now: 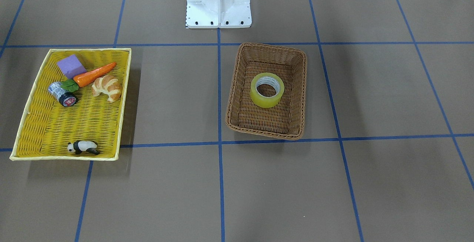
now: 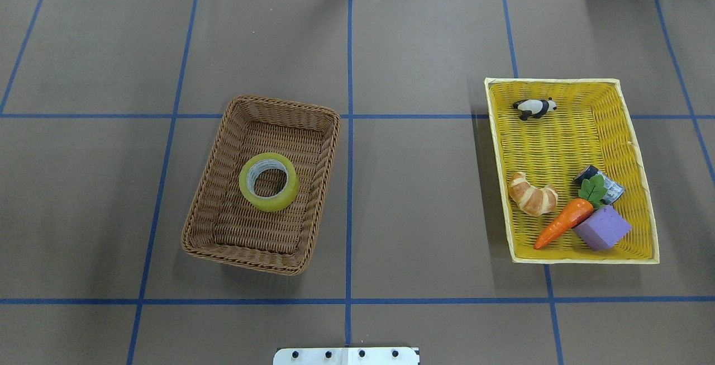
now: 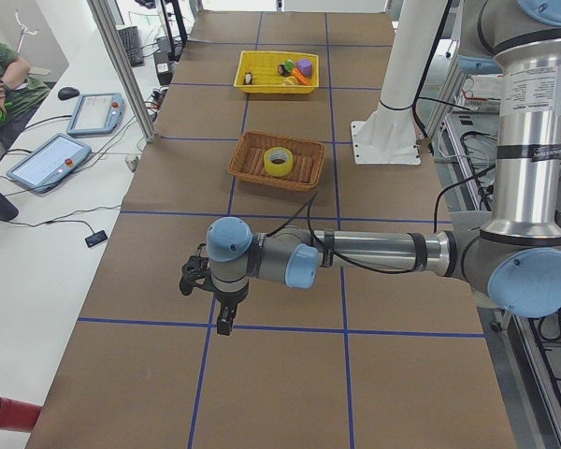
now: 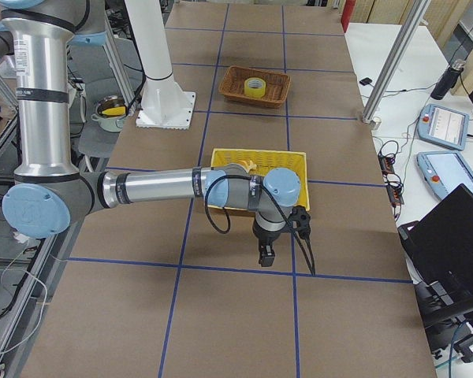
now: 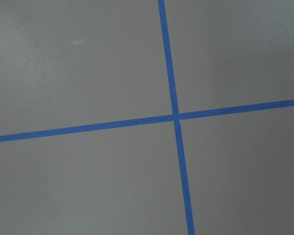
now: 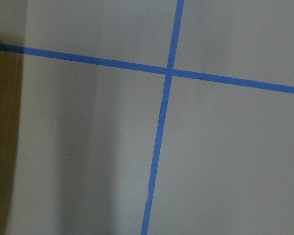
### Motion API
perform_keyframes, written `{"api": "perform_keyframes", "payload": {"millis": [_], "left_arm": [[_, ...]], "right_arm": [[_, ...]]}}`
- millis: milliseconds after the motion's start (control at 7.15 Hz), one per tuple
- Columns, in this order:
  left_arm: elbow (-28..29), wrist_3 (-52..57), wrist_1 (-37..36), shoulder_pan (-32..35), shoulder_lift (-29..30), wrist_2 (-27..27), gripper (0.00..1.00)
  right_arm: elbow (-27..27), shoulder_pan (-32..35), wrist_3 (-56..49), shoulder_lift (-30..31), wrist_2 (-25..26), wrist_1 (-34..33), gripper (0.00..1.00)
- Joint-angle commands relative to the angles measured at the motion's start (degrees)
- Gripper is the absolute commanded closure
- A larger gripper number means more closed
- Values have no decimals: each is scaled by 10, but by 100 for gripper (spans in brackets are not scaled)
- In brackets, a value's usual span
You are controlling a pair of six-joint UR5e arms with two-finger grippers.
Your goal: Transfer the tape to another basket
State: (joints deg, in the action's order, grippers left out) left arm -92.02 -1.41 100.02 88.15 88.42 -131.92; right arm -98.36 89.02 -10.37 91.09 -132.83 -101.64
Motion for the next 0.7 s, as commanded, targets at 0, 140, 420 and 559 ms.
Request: {"api": "perform_keyframes", "payload": {"millis": [0, 140, 420, 559], "left_arm": [[0, 0, 0, 0, 1, -2, 2], [0, 0, 0, 0, 1, -2, 2], [0, 0, 0, -1, 0, -2, 2], [0, 0, 0, -1, 0, -3, 2]], "right_arm": [[0, 4, 0, -1, -1, 0, 0], [-2, 7, -1, -1, -4, 0, 0], [-2, 9, -1, -2, -7, 0, 0], [-2, 9, -1, -3, -10, 0, 0]]}}
